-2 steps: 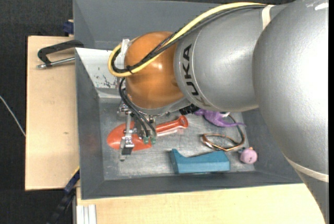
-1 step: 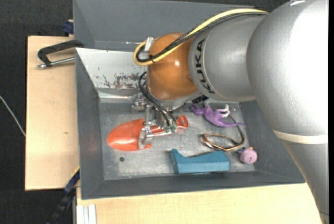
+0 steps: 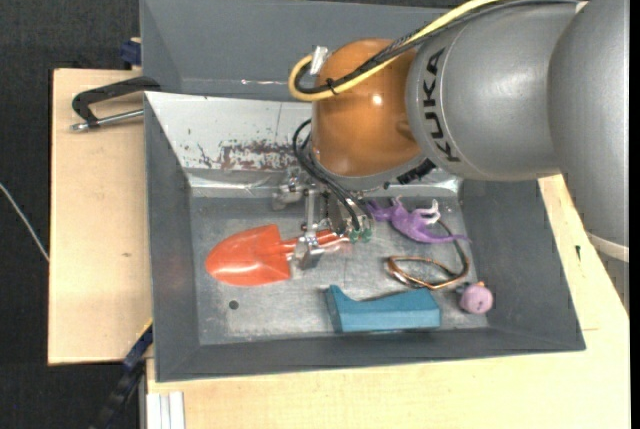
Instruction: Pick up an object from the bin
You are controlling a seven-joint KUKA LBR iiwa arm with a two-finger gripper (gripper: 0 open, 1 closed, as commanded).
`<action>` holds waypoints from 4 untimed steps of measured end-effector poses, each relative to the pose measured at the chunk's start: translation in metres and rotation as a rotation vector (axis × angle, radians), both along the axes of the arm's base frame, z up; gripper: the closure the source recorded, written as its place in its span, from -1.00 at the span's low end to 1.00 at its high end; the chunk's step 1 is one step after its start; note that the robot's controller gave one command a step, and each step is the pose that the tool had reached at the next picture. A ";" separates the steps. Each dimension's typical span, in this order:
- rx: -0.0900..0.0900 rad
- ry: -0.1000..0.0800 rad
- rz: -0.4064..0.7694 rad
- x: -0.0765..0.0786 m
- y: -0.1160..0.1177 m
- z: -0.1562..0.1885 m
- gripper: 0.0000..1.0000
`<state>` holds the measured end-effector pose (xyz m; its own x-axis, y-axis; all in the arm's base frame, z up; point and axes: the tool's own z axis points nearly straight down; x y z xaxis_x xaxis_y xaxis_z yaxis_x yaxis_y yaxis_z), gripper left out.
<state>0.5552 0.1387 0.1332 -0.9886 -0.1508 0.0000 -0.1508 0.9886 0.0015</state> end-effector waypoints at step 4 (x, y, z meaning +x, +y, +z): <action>0.008 -0.004 0.058 0.029 -0.054 -0.056 1.00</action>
Offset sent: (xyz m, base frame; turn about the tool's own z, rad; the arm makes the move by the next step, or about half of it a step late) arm 0.0256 -0.0514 -0.0632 -0.0871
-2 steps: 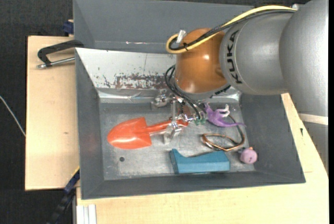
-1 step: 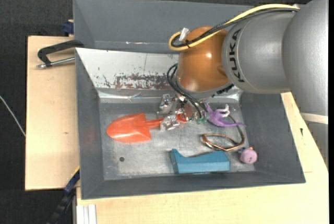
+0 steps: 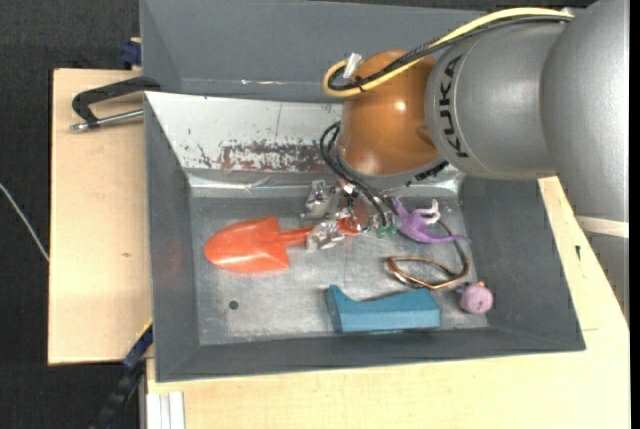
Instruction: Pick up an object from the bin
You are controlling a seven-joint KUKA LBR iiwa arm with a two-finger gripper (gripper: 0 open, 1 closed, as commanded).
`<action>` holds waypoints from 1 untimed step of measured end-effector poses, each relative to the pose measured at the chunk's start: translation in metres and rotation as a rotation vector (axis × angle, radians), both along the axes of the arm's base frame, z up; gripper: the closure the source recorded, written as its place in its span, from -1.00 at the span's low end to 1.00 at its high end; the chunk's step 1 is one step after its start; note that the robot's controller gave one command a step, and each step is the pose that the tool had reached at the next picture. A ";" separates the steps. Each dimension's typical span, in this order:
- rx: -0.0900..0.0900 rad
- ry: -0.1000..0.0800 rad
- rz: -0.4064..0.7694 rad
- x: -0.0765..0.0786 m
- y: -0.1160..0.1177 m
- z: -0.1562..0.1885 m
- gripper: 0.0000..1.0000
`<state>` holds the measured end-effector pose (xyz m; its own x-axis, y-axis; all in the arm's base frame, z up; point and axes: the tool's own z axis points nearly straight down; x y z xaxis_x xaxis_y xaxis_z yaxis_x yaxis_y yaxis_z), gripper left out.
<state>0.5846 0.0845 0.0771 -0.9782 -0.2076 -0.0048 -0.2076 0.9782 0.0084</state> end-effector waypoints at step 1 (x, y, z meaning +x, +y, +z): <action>-0.001 -0.001 0.001 0.000 0.000 0.001 1.00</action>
Offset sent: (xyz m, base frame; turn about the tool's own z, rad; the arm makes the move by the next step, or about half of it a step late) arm 0.0000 0.0001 0.0299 0.0000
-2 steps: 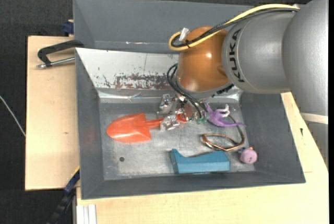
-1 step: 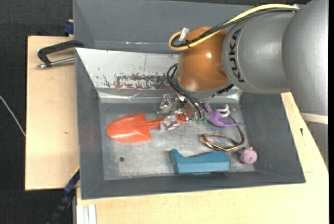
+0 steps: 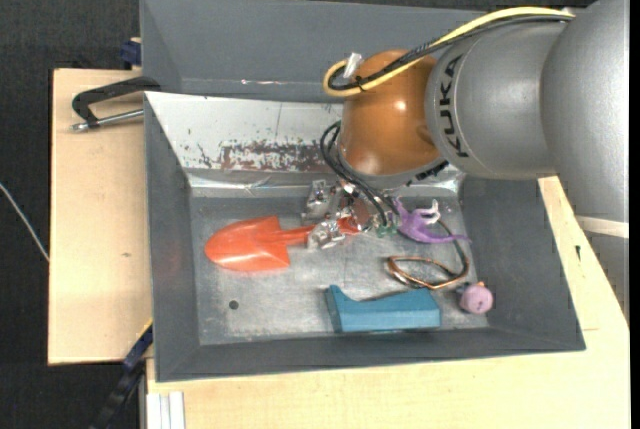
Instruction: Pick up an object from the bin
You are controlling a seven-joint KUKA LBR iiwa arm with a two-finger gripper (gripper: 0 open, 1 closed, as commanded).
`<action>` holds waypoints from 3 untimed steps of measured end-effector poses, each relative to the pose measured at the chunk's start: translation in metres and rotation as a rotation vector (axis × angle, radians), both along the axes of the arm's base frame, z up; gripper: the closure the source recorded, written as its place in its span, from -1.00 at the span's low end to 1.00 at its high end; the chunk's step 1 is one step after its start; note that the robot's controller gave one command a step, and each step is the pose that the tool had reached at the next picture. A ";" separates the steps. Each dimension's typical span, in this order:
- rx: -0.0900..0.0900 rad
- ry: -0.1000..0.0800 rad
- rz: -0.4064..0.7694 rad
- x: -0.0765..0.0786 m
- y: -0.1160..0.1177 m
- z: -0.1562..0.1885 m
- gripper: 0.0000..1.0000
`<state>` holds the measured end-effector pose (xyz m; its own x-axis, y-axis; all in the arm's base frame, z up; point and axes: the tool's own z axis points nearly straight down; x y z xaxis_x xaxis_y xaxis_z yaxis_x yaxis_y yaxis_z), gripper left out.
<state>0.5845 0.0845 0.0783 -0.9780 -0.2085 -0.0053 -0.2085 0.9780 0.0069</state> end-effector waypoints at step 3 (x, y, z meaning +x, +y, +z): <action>-0.006 0.002 -0.001 -0.001 0.000 0.022 1.00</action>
Offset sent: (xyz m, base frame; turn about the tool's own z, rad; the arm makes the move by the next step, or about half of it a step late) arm -0.0002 0.0001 0.0160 0.0000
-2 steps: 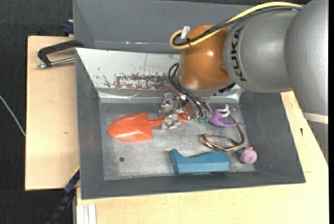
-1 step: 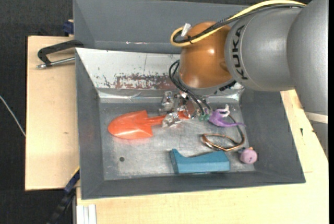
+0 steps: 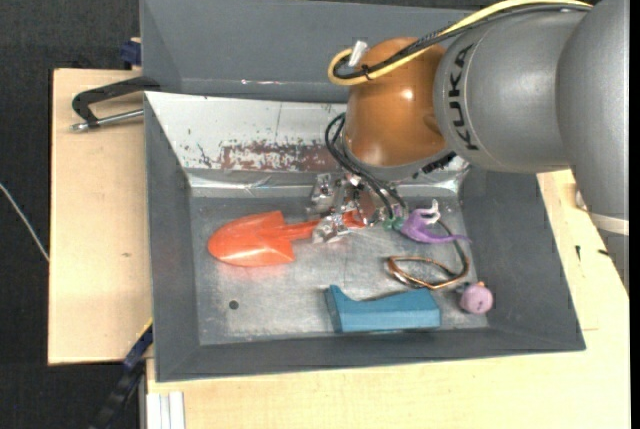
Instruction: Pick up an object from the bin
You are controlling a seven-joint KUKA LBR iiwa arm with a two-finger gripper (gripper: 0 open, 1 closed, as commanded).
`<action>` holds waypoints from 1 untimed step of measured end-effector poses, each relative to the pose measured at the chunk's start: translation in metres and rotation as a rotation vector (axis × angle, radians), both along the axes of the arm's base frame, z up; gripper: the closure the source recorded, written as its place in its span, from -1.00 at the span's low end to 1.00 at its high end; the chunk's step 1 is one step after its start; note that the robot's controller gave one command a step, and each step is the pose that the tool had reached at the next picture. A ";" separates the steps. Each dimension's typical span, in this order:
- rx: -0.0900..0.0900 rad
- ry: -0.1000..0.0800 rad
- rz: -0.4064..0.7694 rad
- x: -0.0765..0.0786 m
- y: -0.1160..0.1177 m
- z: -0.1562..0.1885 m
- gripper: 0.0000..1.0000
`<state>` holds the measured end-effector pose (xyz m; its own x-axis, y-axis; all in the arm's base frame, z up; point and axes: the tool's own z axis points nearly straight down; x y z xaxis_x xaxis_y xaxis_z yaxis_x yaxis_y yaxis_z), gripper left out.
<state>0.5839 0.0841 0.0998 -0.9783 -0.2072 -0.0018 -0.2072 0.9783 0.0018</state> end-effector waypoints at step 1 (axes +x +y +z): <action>-0.001 0.003 0.000 -0.001 0.000 0.021 1.00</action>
Offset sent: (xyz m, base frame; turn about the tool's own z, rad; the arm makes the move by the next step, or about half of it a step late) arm 0.0001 0.0000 0.0518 0.0000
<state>0.5832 0.0842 0.1204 -0.9783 -0.2074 0.0015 -0.2074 0.9783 0.0018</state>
